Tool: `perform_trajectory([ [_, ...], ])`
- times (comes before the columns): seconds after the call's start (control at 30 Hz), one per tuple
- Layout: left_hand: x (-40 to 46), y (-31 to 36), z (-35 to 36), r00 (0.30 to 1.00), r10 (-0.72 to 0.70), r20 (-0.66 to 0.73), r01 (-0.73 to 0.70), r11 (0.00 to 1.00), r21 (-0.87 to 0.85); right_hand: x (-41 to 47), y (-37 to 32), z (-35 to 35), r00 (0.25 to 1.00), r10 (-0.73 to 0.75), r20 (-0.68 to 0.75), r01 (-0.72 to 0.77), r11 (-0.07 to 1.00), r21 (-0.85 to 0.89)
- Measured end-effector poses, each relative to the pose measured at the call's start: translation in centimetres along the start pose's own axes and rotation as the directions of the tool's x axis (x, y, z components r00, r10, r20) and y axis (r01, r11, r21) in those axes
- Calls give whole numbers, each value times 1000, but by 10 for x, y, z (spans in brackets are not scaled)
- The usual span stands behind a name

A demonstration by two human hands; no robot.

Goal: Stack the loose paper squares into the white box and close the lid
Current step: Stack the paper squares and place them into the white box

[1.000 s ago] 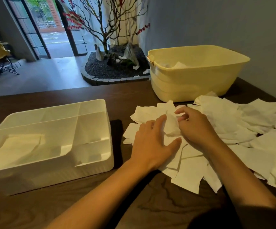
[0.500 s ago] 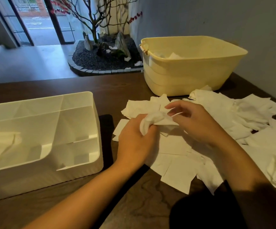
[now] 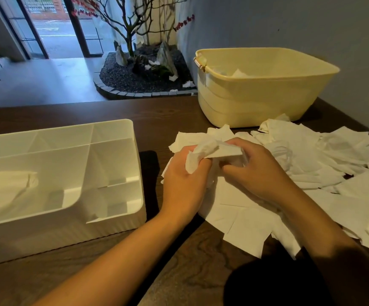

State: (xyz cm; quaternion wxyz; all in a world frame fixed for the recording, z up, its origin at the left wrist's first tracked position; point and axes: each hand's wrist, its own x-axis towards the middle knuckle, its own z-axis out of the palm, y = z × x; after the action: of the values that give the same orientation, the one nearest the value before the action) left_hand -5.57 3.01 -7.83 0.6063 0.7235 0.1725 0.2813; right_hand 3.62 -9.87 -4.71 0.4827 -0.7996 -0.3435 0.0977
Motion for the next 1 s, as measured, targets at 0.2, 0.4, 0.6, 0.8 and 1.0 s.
perform_trajectory([
  [0.2, -1, 10, -3, 997, 66, 32, -69, 992, 103, 0, 1, 0, 996, -17, -85, 21, 999, 39],
  [0.4, 2, 22, -20, 980, 189, 55, -189, 822, 538, -4, -2, 8, 999, -52, -14, 52, 998, 46],
  [0.6, 1, 9, -6, 954, 298, 27, -277, 844, 459, -3, 2, 3, 994, -32, -101, 40, 996, 77],
  [0.8, -2, 3, -4, 975, 219, -23, -218, 974, 60, -1, -1, -3, 996, -6, -84, 19, 989, 146],
  [1.0, 2, 3, -8, 999, 47, -7, -47, 992, -117, 8, 1, -2, 975, 223, -1, -198, 869, 454],
])
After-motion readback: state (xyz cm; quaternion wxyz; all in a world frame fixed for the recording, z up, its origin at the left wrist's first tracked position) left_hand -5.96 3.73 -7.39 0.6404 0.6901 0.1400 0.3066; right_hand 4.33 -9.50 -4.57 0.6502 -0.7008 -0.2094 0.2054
